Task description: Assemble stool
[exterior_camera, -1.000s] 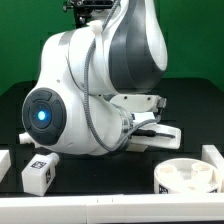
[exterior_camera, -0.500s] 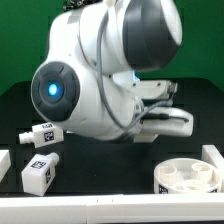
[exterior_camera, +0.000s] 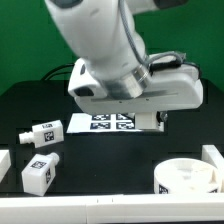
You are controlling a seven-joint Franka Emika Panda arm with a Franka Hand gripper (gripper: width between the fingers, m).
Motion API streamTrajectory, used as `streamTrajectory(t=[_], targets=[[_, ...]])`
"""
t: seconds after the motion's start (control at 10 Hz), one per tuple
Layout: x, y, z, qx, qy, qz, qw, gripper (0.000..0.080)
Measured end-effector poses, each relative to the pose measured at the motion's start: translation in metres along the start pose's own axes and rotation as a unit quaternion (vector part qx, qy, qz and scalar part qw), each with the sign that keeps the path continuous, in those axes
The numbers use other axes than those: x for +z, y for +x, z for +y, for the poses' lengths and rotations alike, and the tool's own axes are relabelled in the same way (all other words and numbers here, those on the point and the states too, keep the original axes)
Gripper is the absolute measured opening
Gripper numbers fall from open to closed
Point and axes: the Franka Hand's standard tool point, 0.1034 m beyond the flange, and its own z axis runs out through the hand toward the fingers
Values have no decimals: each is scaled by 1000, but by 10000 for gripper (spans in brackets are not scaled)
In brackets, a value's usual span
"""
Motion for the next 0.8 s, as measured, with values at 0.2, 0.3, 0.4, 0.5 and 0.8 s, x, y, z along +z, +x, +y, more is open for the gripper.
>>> streamTrajectory(t=[0.2,0.3,0.4,0.5,0.8], targets=[[-53,18,-32,-35,19,106,994,320],[-64,28,-37,-59,16,187,980,320],[-58,23,-34,-58,12,211,976,320],[-60,27,-34,-59,10,249,967,320],[-71,40,-44,-72,8,361,930,320]])
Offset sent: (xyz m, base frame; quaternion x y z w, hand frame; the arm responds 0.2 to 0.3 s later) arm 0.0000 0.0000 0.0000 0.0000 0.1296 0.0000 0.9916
